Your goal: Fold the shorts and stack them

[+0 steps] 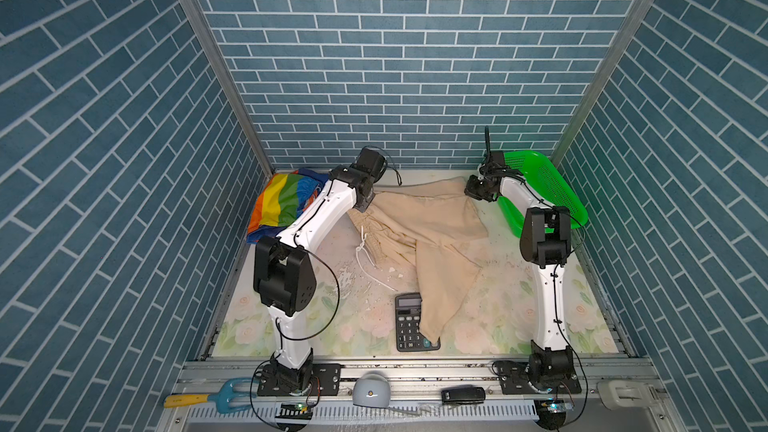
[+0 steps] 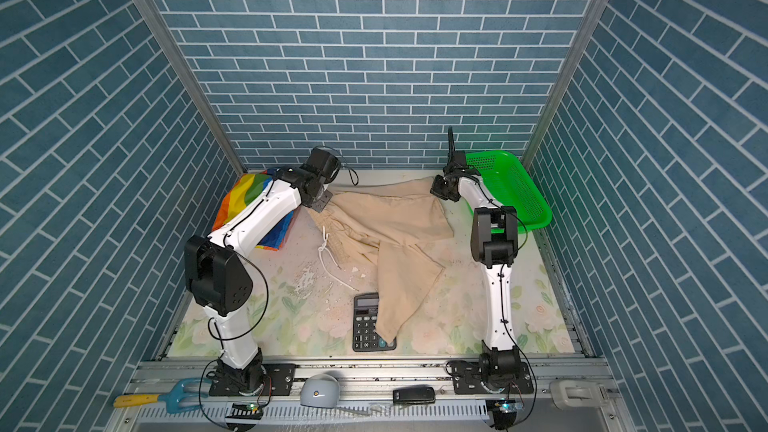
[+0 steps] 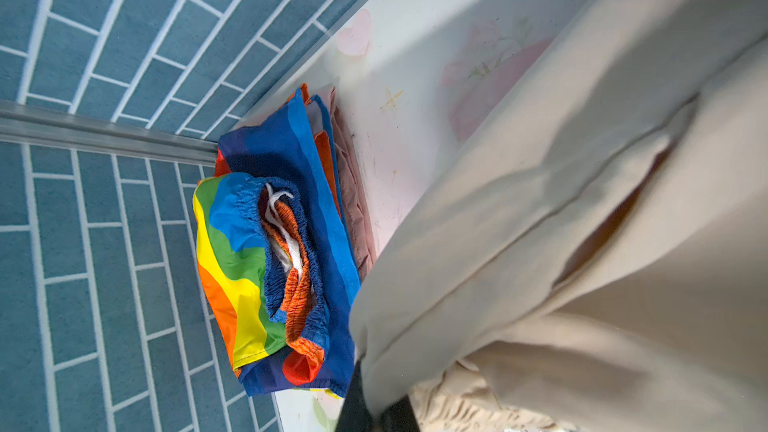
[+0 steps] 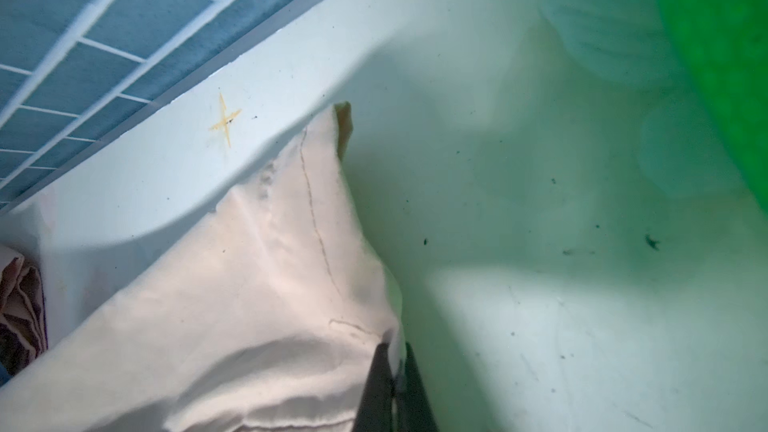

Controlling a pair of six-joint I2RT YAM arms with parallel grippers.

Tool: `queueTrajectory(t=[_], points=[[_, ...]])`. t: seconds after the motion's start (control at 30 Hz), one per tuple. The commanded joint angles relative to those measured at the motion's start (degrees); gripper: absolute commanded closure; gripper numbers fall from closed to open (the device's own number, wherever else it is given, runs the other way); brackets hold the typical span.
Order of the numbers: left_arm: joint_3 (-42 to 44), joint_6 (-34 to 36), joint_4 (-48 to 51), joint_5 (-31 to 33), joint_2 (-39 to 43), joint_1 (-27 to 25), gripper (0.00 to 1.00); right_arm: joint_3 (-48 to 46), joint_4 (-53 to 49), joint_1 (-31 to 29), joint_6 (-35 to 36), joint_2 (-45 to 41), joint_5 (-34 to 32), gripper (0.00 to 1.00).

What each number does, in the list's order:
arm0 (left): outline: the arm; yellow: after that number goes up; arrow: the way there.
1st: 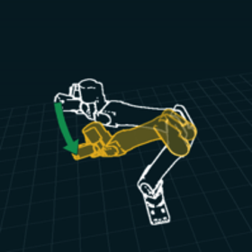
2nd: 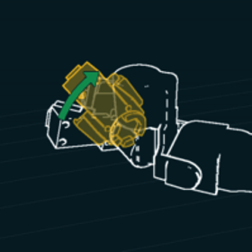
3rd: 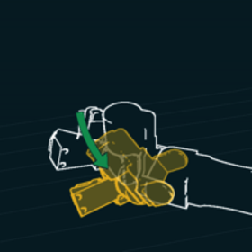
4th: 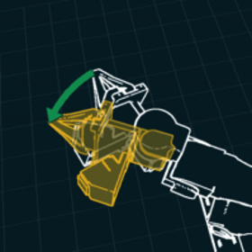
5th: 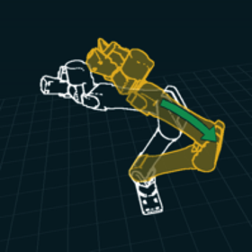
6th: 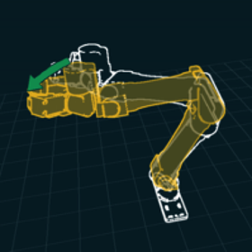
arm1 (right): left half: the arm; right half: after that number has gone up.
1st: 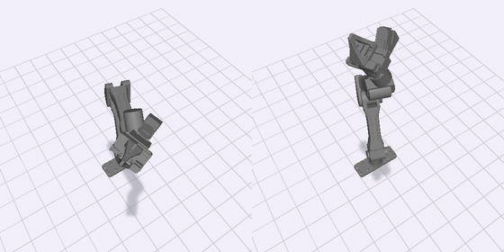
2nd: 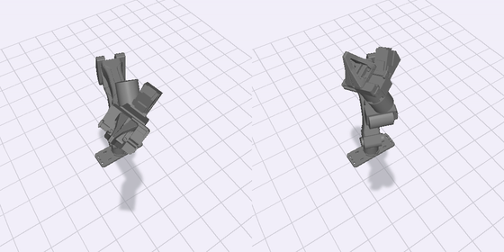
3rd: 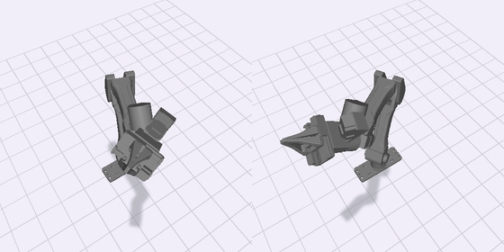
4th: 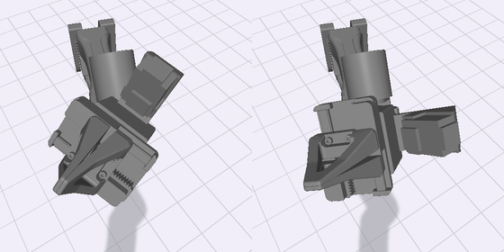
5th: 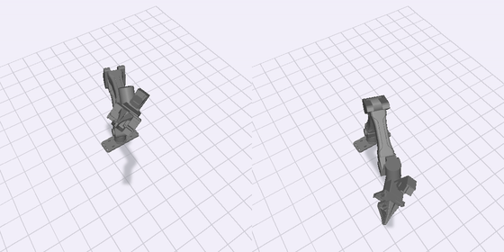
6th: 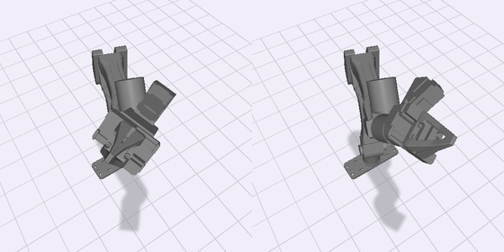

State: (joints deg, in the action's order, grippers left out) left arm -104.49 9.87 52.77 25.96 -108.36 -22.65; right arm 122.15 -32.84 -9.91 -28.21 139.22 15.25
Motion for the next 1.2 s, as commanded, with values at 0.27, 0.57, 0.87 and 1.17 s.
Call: queueTrajectory(t=[0.27,0.57,0.87,1.17], points=[[-10.4,-0.7,0.2,1.1,2.2,8.2,1.0,-5.8,-2.8,3.4,3.4,-19.2,1.0,1.0],[11.0,-10.5,-3.6,-5.5,9.0,8.2,1.0,-35.0,6.6,1.5,2.3,-27.5,4.5,1.0],[27.6,-14.6,-7.2,-10.5,17.8,8.3,1.0,-48.1,7.4,0.5,1.1,-36.1,4.7,0.83],[30.3,-16.3,-8.2,-14.5,20.4,8.3,1.0,-58.3,13.4,-2.8,-8.9,-43.4,5.7,0.3]])
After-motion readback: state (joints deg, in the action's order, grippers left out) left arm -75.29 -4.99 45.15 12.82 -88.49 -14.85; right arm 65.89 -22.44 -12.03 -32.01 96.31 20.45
